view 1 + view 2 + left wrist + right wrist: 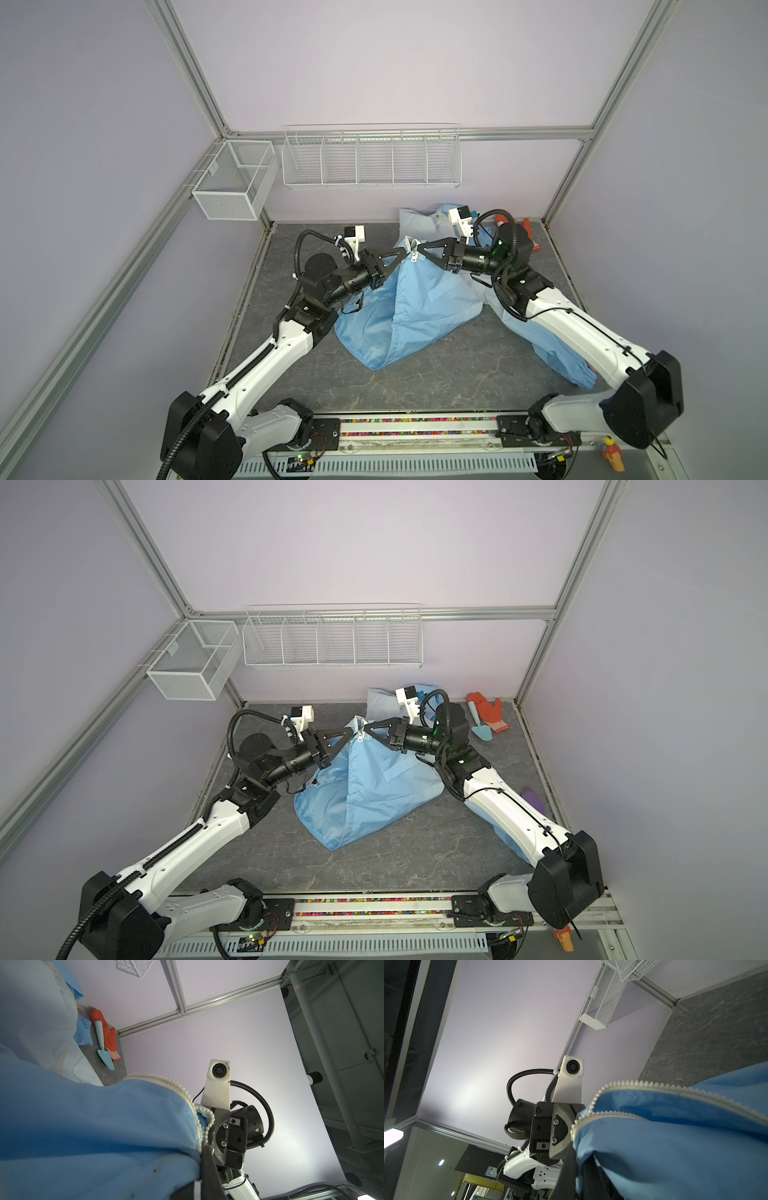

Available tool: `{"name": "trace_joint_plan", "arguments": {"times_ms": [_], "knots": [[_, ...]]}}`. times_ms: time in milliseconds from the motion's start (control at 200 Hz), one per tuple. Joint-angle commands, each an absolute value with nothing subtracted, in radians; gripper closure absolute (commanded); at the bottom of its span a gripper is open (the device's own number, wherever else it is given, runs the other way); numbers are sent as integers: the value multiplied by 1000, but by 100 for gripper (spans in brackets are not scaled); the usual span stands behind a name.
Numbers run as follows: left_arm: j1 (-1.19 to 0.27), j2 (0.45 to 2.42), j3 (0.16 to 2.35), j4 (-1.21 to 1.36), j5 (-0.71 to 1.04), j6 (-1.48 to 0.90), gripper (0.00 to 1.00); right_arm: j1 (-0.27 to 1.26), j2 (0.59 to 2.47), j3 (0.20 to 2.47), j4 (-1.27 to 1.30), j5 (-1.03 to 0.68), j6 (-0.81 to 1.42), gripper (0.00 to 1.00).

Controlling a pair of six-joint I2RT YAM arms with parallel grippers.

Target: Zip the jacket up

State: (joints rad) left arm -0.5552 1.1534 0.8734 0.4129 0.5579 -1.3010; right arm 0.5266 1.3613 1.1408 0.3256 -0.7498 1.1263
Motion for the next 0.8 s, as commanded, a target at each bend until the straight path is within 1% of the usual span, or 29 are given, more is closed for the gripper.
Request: {"name": "trace_joint_plan", "arguments": {"times_ms": [0, 395, 795], "knots": [[-551, 1147, 912, 441, 556, -1284, 100, 536, 1352, 1172, 361, -764, 1135, 94], [-551, 1151, 909, 454, 552, -1287, 100, 545, 1351, 1172, 325, -752, 1116, 94], [-552, 1142, 894, 434, 575, -1288, 100, 544, 1376, 1184, 377, -735, 1157, 94]]}}
